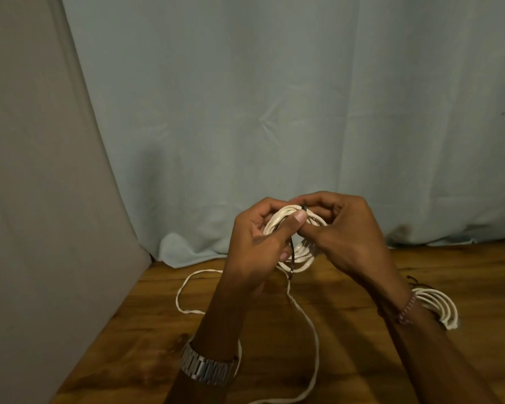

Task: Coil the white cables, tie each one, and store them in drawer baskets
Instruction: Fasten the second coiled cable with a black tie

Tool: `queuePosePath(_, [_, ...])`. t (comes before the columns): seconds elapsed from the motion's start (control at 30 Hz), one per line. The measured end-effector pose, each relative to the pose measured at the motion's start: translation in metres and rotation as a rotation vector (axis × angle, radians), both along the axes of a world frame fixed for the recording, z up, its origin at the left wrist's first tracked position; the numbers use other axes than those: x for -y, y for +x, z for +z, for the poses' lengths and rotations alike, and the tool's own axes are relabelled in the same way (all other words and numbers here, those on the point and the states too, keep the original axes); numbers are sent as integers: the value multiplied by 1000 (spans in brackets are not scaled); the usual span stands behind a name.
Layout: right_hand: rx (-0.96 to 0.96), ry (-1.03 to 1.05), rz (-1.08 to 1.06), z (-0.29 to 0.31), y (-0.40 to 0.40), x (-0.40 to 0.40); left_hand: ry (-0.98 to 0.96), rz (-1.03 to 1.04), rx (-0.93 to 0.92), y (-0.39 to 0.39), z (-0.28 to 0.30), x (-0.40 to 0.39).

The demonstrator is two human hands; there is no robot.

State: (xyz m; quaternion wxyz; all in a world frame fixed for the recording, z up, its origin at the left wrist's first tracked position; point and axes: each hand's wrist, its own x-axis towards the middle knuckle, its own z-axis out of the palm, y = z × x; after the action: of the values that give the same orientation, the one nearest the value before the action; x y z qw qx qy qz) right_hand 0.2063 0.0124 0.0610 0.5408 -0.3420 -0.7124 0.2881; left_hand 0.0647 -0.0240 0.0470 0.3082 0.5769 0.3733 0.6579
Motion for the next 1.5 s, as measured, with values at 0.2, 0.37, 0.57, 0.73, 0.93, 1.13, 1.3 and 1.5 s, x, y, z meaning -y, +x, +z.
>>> queuePosePath(0.2, [-214, -116, 296, 8, 11, 1, -16, -17, 103, -6, 2, -2])
queuePosePath(0.37, [-359, -198, 311, 12, 9, 6, -4, -23, 80, -8, 3, -1])
queuePosePath(0.57, [-416, -49, -17, 9, 0, 10, -28, 24, 9, -2, -2, -4])
queuePosePath(0.73, [-299, 125, -138, 7, -1, 12, -70, 107, -82, -4, -7, -11])
queuePosePath(0.93, [-252, 256, -165, 5, 1, 10, -89, 124, -100, 2, -7, -12])
queuePosePath(1.13, [-148, 334, -167, 3, 0, 15, -92, 221, -45, 1, -5, -10])
queuePosePath(1.3, [-133, 262, -95, 2, -6, 24, -125, 258, -44, 3, -5, -11])
queuePosePath(1.5, [55, 336, -76, -1, -10, 26, -217, 109, 111, -3, 1, -6])
